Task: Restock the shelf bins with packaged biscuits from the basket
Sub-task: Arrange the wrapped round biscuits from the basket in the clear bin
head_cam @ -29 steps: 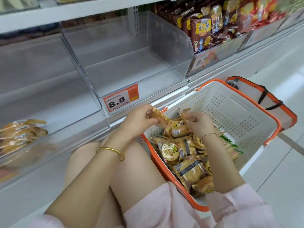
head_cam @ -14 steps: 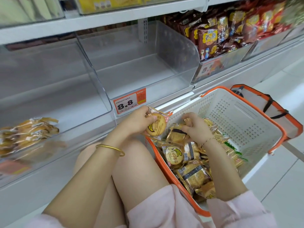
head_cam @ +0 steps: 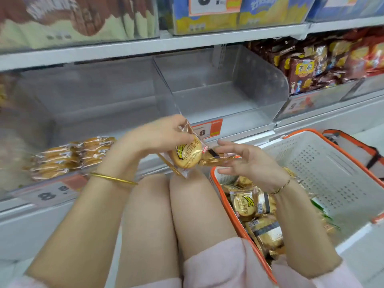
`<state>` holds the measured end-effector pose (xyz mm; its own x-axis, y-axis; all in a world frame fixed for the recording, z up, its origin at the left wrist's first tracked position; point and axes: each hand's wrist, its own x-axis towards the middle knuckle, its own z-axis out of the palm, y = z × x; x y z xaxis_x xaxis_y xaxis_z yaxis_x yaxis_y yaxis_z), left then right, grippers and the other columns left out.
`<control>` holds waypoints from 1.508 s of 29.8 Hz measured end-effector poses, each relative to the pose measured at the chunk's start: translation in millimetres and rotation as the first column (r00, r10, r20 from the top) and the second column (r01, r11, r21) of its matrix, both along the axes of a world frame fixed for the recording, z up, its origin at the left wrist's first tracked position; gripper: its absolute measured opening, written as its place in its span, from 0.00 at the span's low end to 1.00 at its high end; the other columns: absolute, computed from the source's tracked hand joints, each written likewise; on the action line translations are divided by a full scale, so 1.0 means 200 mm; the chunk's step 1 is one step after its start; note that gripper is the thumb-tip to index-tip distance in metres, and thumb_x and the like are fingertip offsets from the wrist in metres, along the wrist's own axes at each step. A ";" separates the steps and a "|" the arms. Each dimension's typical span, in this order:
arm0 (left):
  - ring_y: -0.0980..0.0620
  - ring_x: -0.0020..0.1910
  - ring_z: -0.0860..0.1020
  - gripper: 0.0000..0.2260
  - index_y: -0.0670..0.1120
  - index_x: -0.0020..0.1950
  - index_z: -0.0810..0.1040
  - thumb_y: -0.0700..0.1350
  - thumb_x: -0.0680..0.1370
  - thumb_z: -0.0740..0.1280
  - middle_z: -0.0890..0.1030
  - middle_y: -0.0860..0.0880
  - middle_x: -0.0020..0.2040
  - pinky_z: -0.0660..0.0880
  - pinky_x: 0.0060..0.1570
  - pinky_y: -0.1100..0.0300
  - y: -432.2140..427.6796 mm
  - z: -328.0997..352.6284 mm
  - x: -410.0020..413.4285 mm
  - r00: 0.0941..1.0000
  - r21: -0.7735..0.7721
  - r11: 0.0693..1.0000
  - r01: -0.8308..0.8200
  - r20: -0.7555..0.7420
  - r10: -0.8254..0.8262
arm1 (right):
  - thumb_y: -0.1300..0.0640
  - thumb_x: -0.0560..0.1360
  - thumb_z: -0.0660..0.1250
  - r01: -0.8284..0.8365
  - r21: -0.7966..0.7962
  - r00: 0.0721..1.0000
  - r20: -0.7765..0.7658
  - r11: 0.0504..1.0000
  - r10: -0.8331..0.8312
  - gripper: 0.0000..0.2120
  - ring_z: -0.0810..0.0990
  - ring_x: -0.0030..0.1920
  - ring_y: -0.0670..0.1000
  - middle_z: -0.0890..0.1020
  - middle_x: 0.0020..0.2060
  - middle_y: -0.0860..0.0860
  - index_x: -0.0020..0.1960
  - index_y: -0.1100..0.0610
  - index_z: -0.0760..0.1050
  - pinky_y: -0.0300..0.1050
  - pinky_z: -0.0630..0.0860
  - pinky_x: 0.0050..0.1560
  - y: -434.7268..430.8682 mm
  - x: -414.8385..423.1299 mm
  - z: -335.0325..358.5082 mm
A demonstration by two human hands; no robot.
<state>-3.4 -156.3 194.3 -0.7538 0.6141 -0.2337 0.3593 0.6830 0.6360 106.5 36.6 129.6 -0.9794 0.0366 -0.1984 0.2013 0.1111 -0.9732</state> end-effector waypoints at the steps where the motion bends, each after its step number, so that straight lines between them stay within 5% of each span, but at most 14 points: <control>1: 0.53 0.44 0.75 0.07 0.46 0.51 0.75 0.48 0.77 0.66 0.78 0.48 0.45 0.72 0.45 0.58 -0.07 0.05 -0.01 0.999 0.051 0.998 -0.041 0.009 0.040 | 0.74 0.67 0.70 -0.039 0.020 0.999 -0.030 0.999 0.040 0.23 0.83 0.52 0.51 0.74 0.63 0.42 0.59 0.57 0.77 0.40 0.79 0.51 -0.04 -0.01 0.02; 3: 0.57 0.39 0.76 0.06 0.46 0.47 0.76 0.47 0.76 0.67 0.78 0.51 0.40 0.72 0.42 0.63 -0.23 0.13 -0.02 0.992 0.151 0.981 -0.118 0.058 0.110 | 0.74 0.67 0.69 -0.060 -0.018 0.995 -0.087 0.998 0.058 0.22 0.84 0.50 0.52 0.81 0.58 0.46 0.57 0.57 0.77 0.41 0.80 0.50 -0.12 -0.02 0.08; 5: 0.52 0.39 0.75 0.05 0.46 0.44 0.76 0.47 0.75 0.69 0.78 0.50 0.37 0.71 0.43 0.56 -0.39 0.16 -0.05 0.972 0.251 0.942 -0.220 0.136 0.191 | 0.74 0.70 0.65 -0.064 -0.093 0.989 -0.141 0.994 0.051 0.16 0.85 0.41 0.52 0.85 0.43 0.51 0.53 0.59 0.77 0.39 0.80 0.39 -0.22 -0.05 0.16; 10: 0.45 0.41 0.79 0.03 0.40 0.47 0.75 0.37 0.75 0.67 0.80 0.40 0.43 0.77 0.47 0.45 -0.70 0.14 -0.09 0.899 0.375 0.818 -0.437 0.201 0.388 | 0.65 0.75 0.65 -0.048 0.074 0.975 -0.211 0.996 0.063 0.05 0.70 0.20 0.44 0.76 0.23 0.46 0.45 0.57 0.78 0.34 0.65 0.20 -0.43 -0.24 0.25; 15: 0.51 0.36 0.81 0.20 0.46 0.64 0.71 0.32 0.74 0.67 0.82 0.41 0.49 0.80 0.35 0.59 -0.92 0.13 -0.13 0.839 0.440 0.715 -0.544 0.283 0.464 | 0.62 0.77 0.63 -0.139 0.104 0.971 -0.181 0.985 0.156 0.06 0.75 0.32 0.45 0.79 0.34 0.50 0.51 0.63 0.77 0.37 0.71 0.28 -0.67 -0.43 0.28; 20: 0.47 0.42 0.82 0.20 0.52 0.60 0.70 0.30 0.75 0.63 0.80 0.46 0.52 0.81 0.47 0.50 -1.04 0.08 -0.21 0.835 0.431 0.715 -0.550 0.277 0.476 | 0.59 0.80 0.58 -0.084 0.030 0.987 -0.137 0.996 0.087 0.02 0.78 0.40 0.50 0.76 0.44 0.53 0.51 0.55 0.69 0.51 0.80 0.37 -0.92 -0.62 0.32; 24: 0.44 0.54 0.79 0.09 0.50 0.53 0.72 0.39 0.77 0.65 0.79 0.45 0.54 0.76 0.57 0.44 -1.07 0.00 -0.34 0.782 0.454 0.660 -0.598 0.153 0.604 | 0.56 0.80 0.57 -0.004 0.429 0.934 -0.321 0.903 0.156 0.05 0.76 0.46 0.54 0.73 0.49 0.53 0.55 0.55 0.65 0.56 0.80 0.41 -1.05 -0.81 0.31; 28: 0.45 0.50 0.77 0.13 0.44 0.56 0.73 0.45 0.73 0.69 0.77 0.47 0.49 0.74 0.52 0.53 -1.07 -0.05 -0.45 0.735 0.297 0.738 -0.606 -0.146 0.662 | 0.52 0.80 0.57 0.038 0.732 0.917 -0.296 0.680 0.267 0.14 0.75 0.55 0.61 0.76 0.55 0.59 0.63 0.56 0.66 0.57 0.74 0.53 -1.13 -1.01 0.24; 32: 0.38 0.48 0.77 0.14 0.42 0.58 0.67 0.37 0.73 0.64 0.77 0.41 0.48 0.73 0.44 0.49 -1.05 -0.10 -0.52 0.754 -0.024 0.822 -0.569 -0.414 0.510 | 0.51 0.78 0.60 0.007 0.814 0.938 -0.208 0.581 0.279 0.14 0.78 0.52 0.61 0.78 0.54 0.58 0.61 0.56 0.68 0.52 0.76 0.47 -1.18 -1.12 0.15; 36: 0.37 0.56 0.76 0.20 0.44 0.65 0.68 0.33 0.74 0.59 0.75 0.39 0.58 0.73 0.49 0.48 -1.05 -0.16 -0.55 0.827 -0.261 0.817 -0.514 -0.402 0.392 | 0.48 0.76 0.63 -0.083 0.767 0.941 -0.150 0.636 0.303 0.13 0.79 0.53 0.57 0.81 0.54 0.54 0.57 0.54 0.73 0.51 0.77 0.50 -1.22 -1.13 0.03; 41: 0.38 0.55 0.76 0.14 0.40 0.59 0.68 0.31 0.74 0.58 0.76 0.39 0.56 0.74 0.50 0.50 -1.07 -0.20 -0.55 0.826 -0.274 0.796 -0.540 -0.356 0.437 | 0.50 0.77 0.63 0.023 0.728 0.964 -0.197 0.685 0.177 0.14 0.78 0.55 0.55 0.81 0.55 0.51 0.60 0.53 0.75 0.49 0.77 0.52 -1.19 -1.12 -0.04; 45: 0.39 0.56 0.75 0.15 0.39 0.61 0.67 0.31 0.75 0.58 0.76 0.39 0.57 0.74 0.52 0.51 -1.07 -0.18 -0.53 0.862 -0.321 0.804 -0.500 -0.277 0.425 | 0.49 0.75 0.65 -0.080 0.756 0.948 -0.143 0.649 0.284 0.12 0.78 0.53 0.52 0.81 0.52 0.49 0.57 0.50 0.77 0.48 0.77 0.53 -1.21 -1.07 -0.08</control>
<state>-109.7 -370.9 157.6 -0.9768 0.0759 -0.2001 0.0225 0.9662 0.2567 -108.1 -205.4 113.4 -0.9926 -0.1145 0.0413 -0.1176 0.8159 -0.5660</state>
